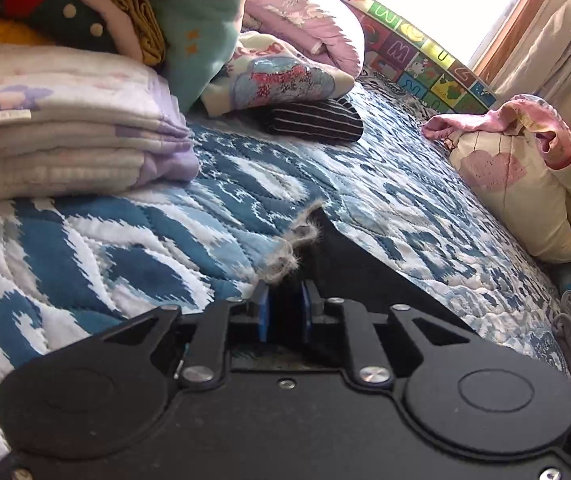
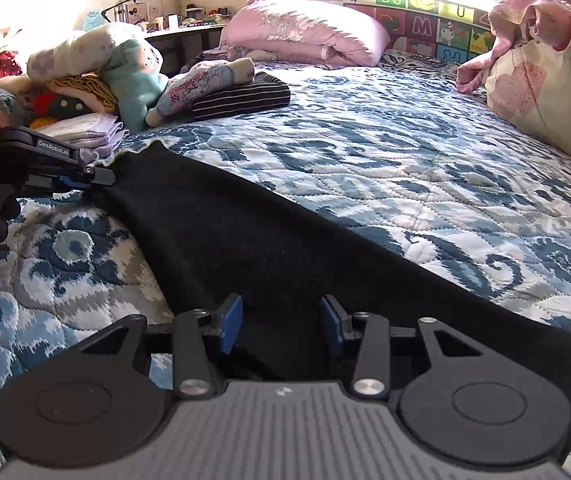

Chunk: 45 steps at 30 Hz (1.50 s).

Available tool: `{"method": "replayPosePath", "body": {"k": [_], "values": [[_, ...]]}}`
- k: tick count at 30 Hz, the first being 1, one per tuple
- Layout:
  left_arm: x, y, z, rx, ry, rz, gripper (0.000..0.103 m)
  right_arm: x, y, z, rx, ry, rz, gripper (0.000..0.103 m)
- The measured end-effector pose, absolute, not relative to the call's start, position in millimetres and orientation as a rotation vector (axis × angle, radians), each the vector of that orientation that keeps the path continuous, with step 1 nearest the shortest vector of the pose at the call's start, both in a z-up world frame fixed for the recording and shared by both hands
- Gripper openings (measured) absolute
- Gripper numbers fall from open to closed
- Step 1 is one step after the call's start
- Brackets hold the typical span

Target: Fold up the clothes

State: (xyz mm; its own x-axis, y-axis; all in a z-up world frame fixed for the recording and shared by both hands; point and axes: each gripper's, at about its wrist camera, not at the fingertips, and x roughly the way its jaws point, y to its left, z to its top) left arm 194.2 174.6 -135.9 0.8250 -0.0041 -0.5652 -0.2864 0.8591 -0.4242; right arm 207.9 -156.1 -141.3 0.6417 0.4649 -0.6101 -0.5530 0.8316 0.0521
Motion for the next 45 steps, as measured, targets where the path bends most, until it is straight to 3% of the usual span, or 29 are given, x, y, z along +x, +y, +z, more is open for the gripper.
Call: {"method": "replayPosePath", "body": {"k": [6, 10, 14, 15, 18, 21, 24, 28, 33, 35, 39, 45], "values": [[197.3, 128.6, -110.7, -0.297, 0.564, 0.036, 0.016, 197.2, -206.4, -126.7, -0.108, 0.623, 0.488, 0.044], [229.8, 94.5, -142.3, -0.207, 0.714, -0.032, 0.024, 209.3, -243.5, -134.3, -0.029, 0.668, 0.415, 0.044], [230.0, 82.9, -144.5, -0.137, 0.722, -0.018, 0.025, 221.4, -280.6, -141.9, 0.05, 0.712, 0.342, 0.027], [225.7, 81.6, -135.3, -0.131, 0.707, -0.024, 0.025, 223.0, -288.2, -142.4, 0.066, 0.714, 0.326, 0.026], [208.7, 72.6, -119.6, -0.128, 0.616, -0.066, 0.025, 215.2, -292.2, -136.6, 0.069, 0.661, 0.311, 0.033], [213.8, 54.8, -142.8, -0.083, 0.741, -0.105, 0.029, 217.0, -286.5, -147.0, 0.0, 0.688, 0.309, 0.034], [205.8, 51.5, -136.1, -0.029, 0.728, -0.107, 0.03, 215.1, -281.0, -141.7, -0.039, 0.688, 0.298, 0.034], [180.2, 81.5, -113.8, -0.221, 0.651, -0.055, 0.03, 200.4, -295.7, -128.0, 0.098, 0.652, 0.29, 0.045], [161.4, 139.1, -127.7, -0.594, 0.659, 0.009, 0.032, 182.5, -323.0, -129.9, 0.318, 0.655, 0.268, 0.046], [155.7, 164.4, -135.5, -0.778, 0.644, 0.061, 0.044, 175.7, -333.8, -131.9, 0.404, 0.656, 0.255, 0.046], [149.8, 197.0, -158.7, -1.053, 0.62, 0.11, 0.044, 172.0, -349.5, -156.2, 0.543, 0.684, 0.233, 0.048], [159.3, 202.1, -171.8, -1.205, 0.556, 0.106, 0.045, 173.4, -350.5, -174.9, 0.612, 0.662, 0.251, 0.048]]}}
